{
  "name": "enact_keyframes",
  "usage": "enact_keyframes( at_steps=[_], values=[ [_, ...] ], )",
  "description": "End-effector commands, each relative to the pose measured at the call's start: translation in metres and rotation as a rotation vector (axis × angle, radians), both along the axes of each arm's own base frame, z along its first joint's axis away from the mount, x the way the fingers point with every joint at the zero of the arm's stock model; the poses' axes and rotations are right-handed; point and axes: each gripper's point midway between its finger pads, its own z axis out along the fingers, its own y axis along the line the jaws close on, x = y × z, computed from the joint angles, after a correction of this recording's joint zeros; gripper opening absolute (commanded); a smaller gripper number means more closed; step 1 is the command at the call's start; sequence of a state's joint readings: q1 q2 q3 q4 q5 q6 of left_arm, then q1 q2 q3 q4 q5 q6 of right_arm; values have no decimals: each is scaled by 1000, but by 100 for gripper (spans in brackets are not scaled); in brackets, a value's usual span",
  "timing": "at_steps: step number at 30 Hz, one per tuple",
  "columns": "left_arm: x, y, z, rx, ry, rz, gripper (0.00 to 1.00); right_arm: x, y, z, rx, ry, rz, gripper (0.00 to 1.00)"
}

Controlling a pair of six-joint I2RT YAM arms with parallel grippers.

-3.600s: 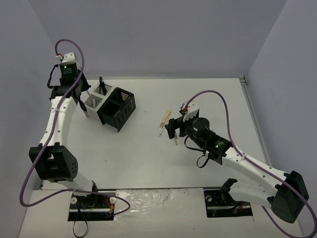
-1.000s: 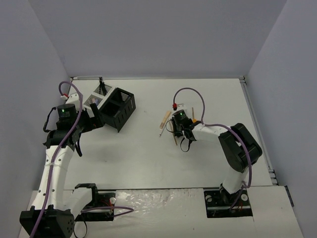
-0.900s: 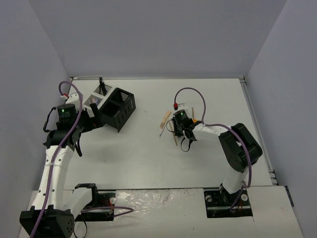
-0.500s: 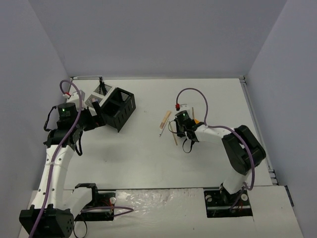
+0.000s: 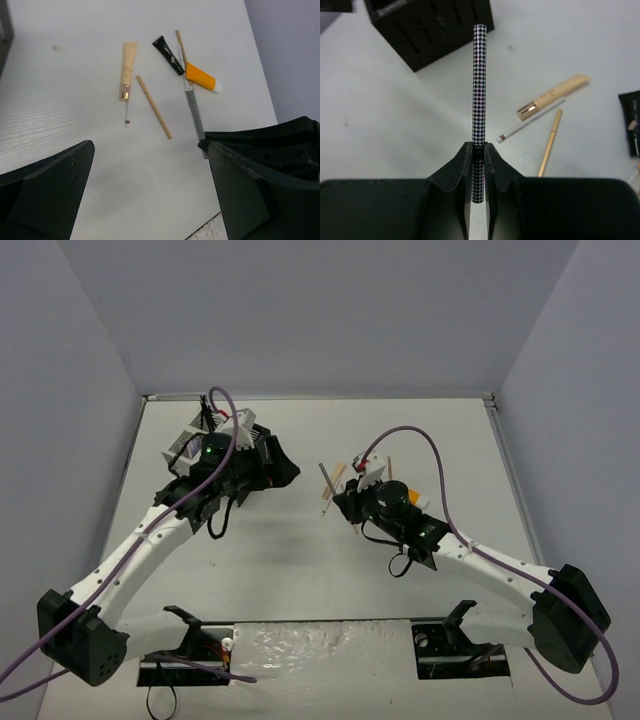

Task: Organize the makeup

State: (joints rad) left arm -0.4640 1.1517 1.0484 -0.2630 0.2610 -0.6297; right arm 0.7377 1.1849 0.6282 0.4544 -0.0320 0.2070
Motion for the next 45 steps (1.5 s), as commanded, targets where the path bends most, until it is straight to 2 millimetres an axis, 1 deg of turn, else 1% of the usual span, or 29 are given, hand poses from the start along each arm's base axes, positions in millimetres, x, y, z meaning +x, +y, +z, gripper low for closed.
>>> enact_keyframes(
  at_steps=[1,3,6,8,10,13,15,19,23,24,25,27,29,32,33,34,38,39,40,42,43,45],
  values=[
    [14,-42,71,-117,-186,-27,96,-9,26,66,179,-162,118,0],
    [15,-52,72,-119,-191,-31,93,-12,29,74,200,-172,138,0],
    [15,-74,70,-127,-183,-69,88,-17,33,83,225,-183,160,0],
    [17,-82,65,-116,-170,-69,86,-18,33,85,234,-186,161,0],
    [17,-88,64,-115,-163,-80,80,-19,33,88,240,-189,166,0],
    [17,-96,64,-131,-165,-91,66,-20,33,90,244,-194,168,0],
    [17,-102,63,-136,-160,-100,47,-19,32,89,244,-194,165,0],
    [16,-109,61,-135,-153,-113,29,-19,33,89,250,-195,166,0],
    [16,-111,60,-136,-152,-116,10,-18,33,89,252,-197,160,2],
    [17,-111,60,-138,-155,-115,4,-17,32,88,249,-197,154,6],
    [17,-111,61,-139,-158,-113,1,-17,32,87,246,-196,149,15],
    [18,-111,61,-134,-164,-110,0,-15,30,85,239,-194,139,36],
    [21,-109,63,-116,-179,-107,0,-11,27,83,224,-188,114,58],
    [32,-95,69,-33,-231,-58,0,-7,19,79,190,-176,68,80],
    [37,-89,73,5,-258,-47,0,-5,16,79,181,-178,51,84],
    [46,-77,80,47,-285,-2,0,-4,12,77,166,-174,31,86],
    [83,-22,102,207,-394,175,0,5,-11,60,86,-150,-87,92],
    [95,-3,110,239,-426,239,0,7,-17,55,65,-139,-116,92],
    [105,11,116,256,-449,285,0,8,-20,51,49,-130,-136,92],
    [121,32,124,272,-480,351,0,11,-25,43,19,-108,-163,92],
    [132,47,126,281,-483,389,0,11,-27,39,1,-94,-172,92],
    [148,63,134,310,-518,425,0,11,-28,32,-21,-72,-178,92]
  ],
)
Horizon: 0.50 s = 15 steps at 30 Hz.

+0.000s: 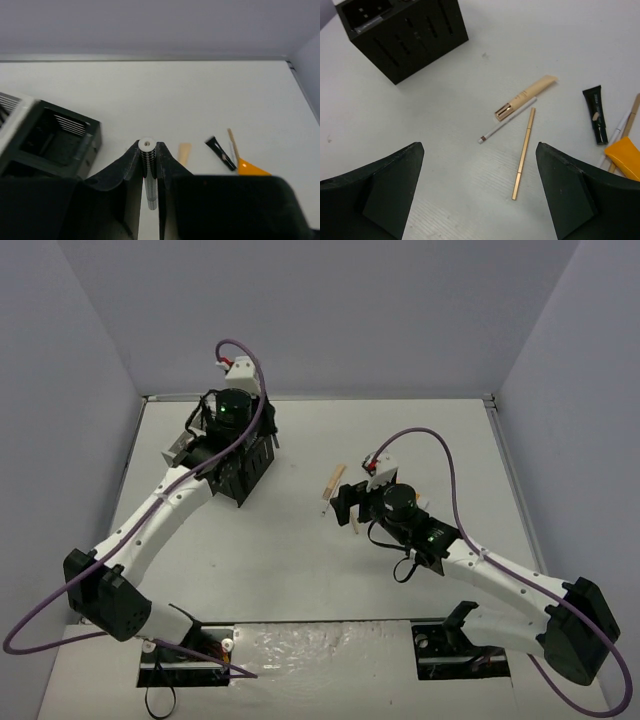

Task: Organize the makeup

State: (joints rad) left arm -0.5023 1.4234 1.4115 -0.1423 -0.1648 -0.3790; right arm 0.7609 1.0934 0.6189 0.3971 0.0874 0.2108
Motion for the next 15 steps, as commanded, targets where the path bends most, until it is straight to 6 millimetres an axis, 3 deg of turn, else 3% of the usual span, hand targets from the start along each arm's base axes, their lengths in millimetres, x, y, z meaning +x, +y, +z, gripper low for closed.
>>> enact_keyframes(
  at_steps=[1,6,10,12,15],
  values=[
    [44,51,52,76,-185,157,0,13,-10,14,-16,-23,-88,92],
    [84,70,37,124,-197,186,0,11,-10,4,-39,10,-88,92],
    [113,77,6,134,-172,200,0,12,-11,-3,-65,34,-94,92],
    [120,79,-6,137,-165,205,0,12,-12,-6,-74,46,-96,92],
    [129,80,-30,149,-135,210,8,10,-14,-13,-91,69,-105,92]
  ],
)
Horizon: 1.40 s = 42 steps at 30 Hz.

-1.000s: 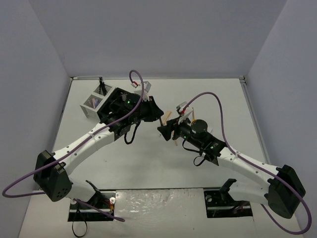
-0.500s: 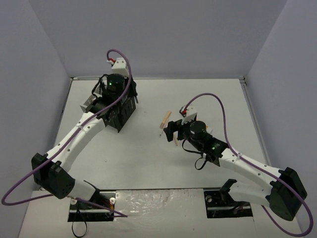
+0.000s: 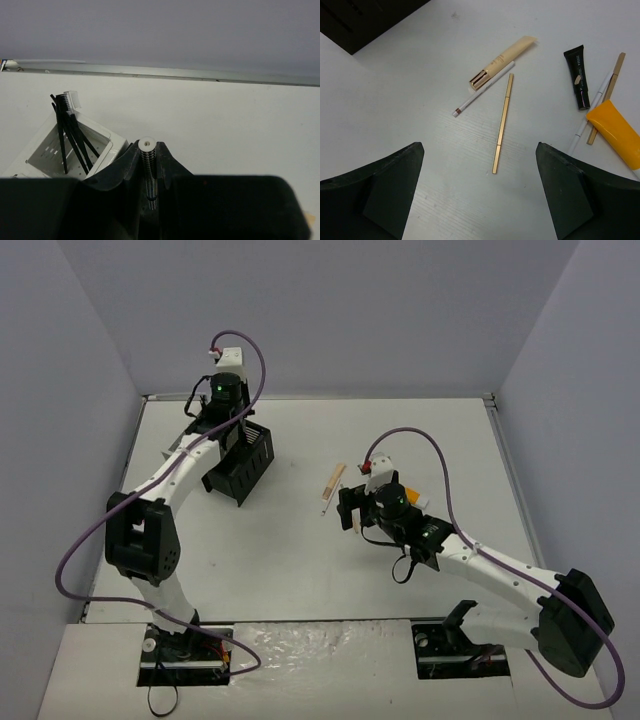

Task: Organize the makeup

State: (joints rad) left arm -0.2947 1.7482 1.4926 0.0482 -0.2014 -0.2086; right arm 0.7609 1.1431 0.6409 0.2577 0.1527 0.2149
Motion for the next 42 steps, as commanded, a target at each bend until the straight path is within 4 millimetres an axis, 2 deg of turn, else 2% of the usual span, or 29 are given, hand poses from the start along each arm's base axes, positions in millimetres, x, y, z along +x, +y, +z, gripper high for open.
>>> enact_keyframes(
  at_steps=[1,3,8,9,11,16,21,22,27,30,32,33,36,37,39,42],
  values=[
    [17,2,37,-26,-150,-1,9,12,3,21,31,-36,-45,91],
    [20,2,27,-23,-126,-1,12,12,2,17,21,-22,-49,91],
    [22,6,1,-15,-54,8,35,14,1,-1,-13,35,-72,90],
    [22,6,3,-15,-57,6,35,14,1,-1,-13,38,-74,90],
    [17,8,3,-5,-39,5,47,15,2,-13,-37,77,-80,87],
    [-3,9,30,-20,-43,-15,71,19,4,-40,-76,156,-99,79],
    [-44,18,66,-38,-8,-9,92,30,-1,-74,-107,248,-157,69],
    [-50,19,80,-56,-19,-6,96,31,-2,-77,-108,257,-164,67],
    [-110,23,111,-118,24,-38,97,39,-11,-104,-145,318,-213,56],
    [-134,19,114,-169,34,-78,97,42,-13,-110,-158,331,-225,49],
    [-162,17,106,-213,47,-108,97,42,-13,-117,-172,345,-228,42],
    [-164,16,106,-221,48,-109,97,42,-13,-117,-173,346,-228,42],
    [-192,5,89,-271,89,-184,97,41,-20,-126,-187,372,-251,30],
    [-196,3,78,-278,119,-192,97,40,-22,-129,-190,381,-256,24],
    [-207,-5,67,-303,156,-234,97,39,-29,-133,-193,394,-276,14],
    [-214,-17,51,-351,188,-270,97,36,-34,-132,-199,393,-284,2]
  ],
)
